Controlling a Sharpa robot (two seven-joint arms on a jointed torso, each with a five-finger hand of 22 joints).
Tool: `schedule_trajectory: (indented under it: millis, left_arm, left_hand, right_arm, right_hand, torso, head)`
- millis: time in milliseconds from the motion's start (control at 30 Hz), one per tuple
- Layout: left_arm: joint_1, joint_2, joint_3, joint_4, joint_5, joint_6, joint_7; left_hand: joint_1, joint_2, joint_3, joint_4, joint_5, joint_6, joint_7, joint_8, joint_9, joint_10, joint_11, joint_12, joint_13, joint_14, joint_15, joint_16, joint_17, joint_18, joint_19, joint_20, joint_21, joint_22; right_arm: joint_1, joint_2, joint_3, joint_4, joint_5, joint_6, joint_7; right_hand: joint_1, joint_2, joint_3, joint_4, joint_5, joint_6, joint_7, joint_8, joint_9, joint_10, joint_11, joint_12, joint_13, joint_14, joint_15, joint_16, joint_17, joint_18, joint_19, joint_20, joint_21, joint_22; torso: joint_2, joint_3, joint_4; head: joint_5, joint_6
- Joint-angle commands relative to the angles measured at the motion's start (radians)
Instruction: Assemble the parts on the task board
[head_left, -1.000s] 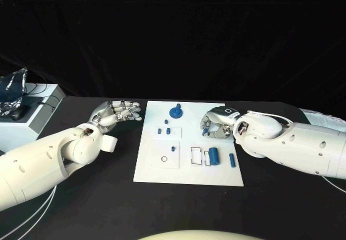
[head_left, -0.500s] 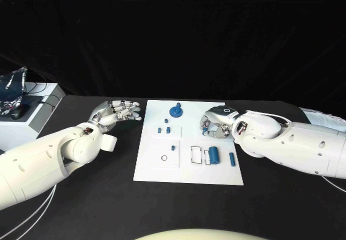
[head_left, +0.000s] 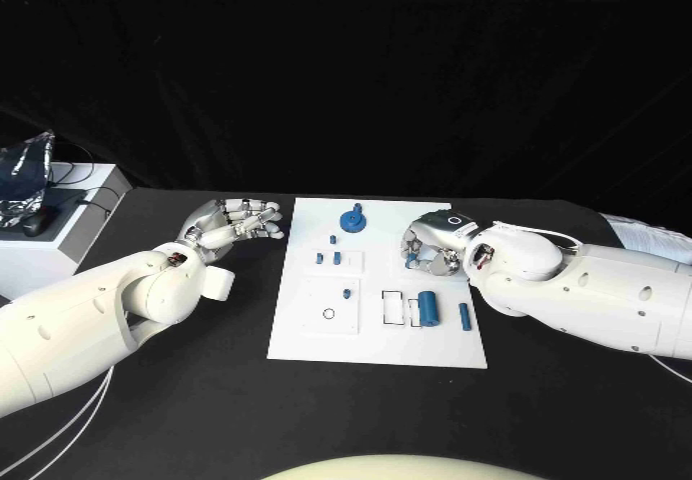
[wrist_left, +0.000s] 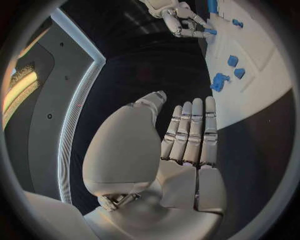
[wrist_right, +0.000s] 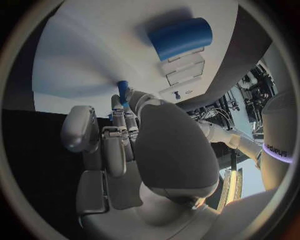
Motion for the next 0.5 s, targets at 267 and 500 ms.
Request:
schedule_trajectory:
  millis: [267, 500]
  left_arm:
    - [0.0, 0.001, 0.001, -0.004, 0.006, 0.01, 0.001]
    - [0.0, 0.002, 0.001, -0.009, 0.006, 0.012, 0.0]
  left_hand:
    - [-0.001, 0.012, -0.001, 0.008, -0.003, -0.001, 0.008, 0.005, -0.001, -0.003, 0.005, -0.006, -0.001, 0.002, 0.003, -0.003, 0.001, 0.011, 0.008, 0.001, -0.008, -0.002]
    - [-0.001, 0.012, -0.001, 0.008, -0.003, -0.001, 0.008, 0.005, -0.001, -0.004, 0.006, -0.006, -0.001, 0.002, 0.003, -0.003, 0.002, 0.011, 0.008, 0.001, -0.008, -0.002]
  right_arm:
    - [0.0, -0.022, 0.016, 0.041, 0.042, -0.052, -0.021]
    - [0.019, -0.049, 0.038, 0.092, 0.09, -0.054, -0.025]
  right_hand:
    - [-0.005, 0.012, 0.08, -0.082, 0.002, 0.008, 0.0, 0.007, 0.004, 0.055, -0.048, 0.0, 0.007, 0.067, -0.008, 0.003, 0.07, -0.016, -0.002, -0.005, 0.001, 0.076]
    - [-0.007, 0.012, 0.084, -0.085, 0.003, 0.006, 0.0, 0.008, 0.005, 0.054, -0.048, -0.002, 0.006, 0.067, -0.008, 0.003, 0.069, -0.016, -0.002, -0.006, 0.003, 0.077]
  torso:
    - [0.0, 0.0009, -0.0005]
    - [-0.001, 0.0, -0.0018]
  head:
    - [0.003, 0.001]
    - [0.005, 0.002]
